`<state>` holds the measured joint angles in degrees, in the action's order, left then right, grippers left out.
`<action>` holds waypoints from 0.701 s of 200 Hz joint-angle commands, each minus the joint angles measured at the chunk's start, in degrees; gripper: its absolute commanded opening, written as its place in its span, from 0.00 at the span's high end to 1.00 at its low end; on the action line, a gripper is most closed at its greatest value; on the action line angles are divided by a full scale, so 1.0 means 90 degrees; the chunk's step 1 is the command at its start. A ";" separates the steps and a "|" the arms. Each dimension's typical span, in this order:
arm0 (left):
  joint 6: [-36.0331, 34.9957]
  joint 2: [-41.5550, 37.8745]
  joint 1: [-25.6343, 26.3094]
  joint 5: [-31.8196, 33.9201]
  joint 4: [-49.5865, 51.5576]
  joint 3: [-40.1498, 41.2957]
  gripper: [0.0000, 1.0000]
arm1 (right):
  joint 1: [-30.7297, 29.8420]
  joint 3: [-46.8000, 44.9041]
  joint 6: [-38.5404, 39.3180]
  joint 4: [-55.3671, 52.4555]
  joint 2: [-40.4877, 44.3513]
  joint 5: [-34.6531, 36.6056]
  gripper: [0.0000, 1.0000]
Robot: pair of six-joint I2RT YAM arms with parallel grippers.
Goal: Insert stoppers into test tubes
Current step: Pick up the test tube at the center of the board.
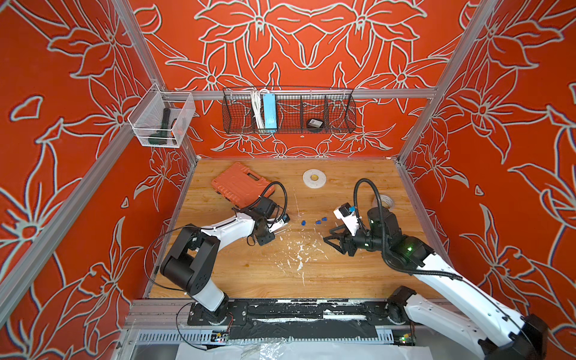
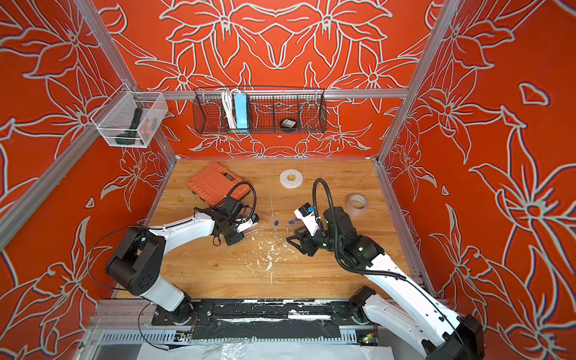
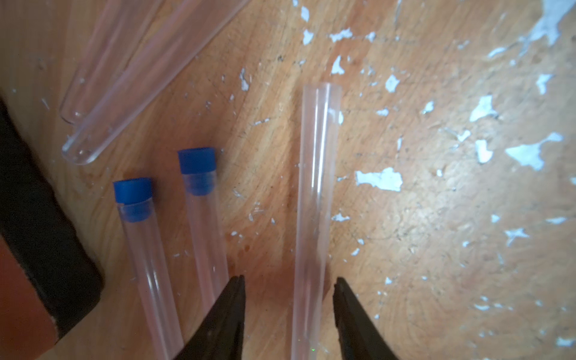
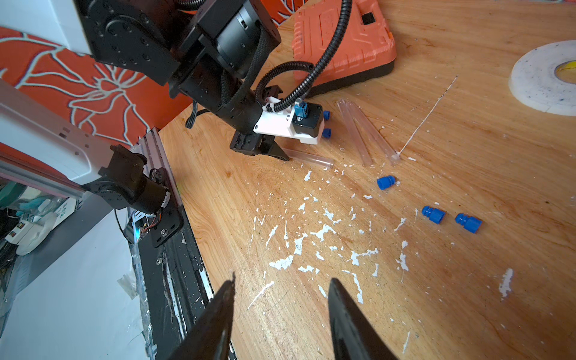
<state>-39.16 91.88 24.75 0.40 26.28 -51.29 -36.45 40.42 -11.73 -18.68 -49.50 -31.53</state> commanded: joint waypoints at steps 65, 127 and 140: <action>-0.0082 0.0482 -0.0125 -0.0416 0.0544 -0.0297 0.71 | -0.0033 0.0069 0.0038 0.0055 0.0109 -0.0061 0.51; -0.0098 0.0627 -0.0123 -0.0531 0.0615 -0.0278 0.84 | -0.0032 0.0102 0.0055 0.0052 0.0119 -0.0100 0.51; -0.0093 0.0610 -0.0121 -0.0551 0.0621 -0.0288 0.87 | -0.0032 0.0101 0.0058 0.0043 0.0120 -0.0086 0.51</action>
<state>-39.68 95.66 23.94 -3.44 29.58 -54.19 -36.45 40.42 -11.73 -18.63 -49.08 -31.59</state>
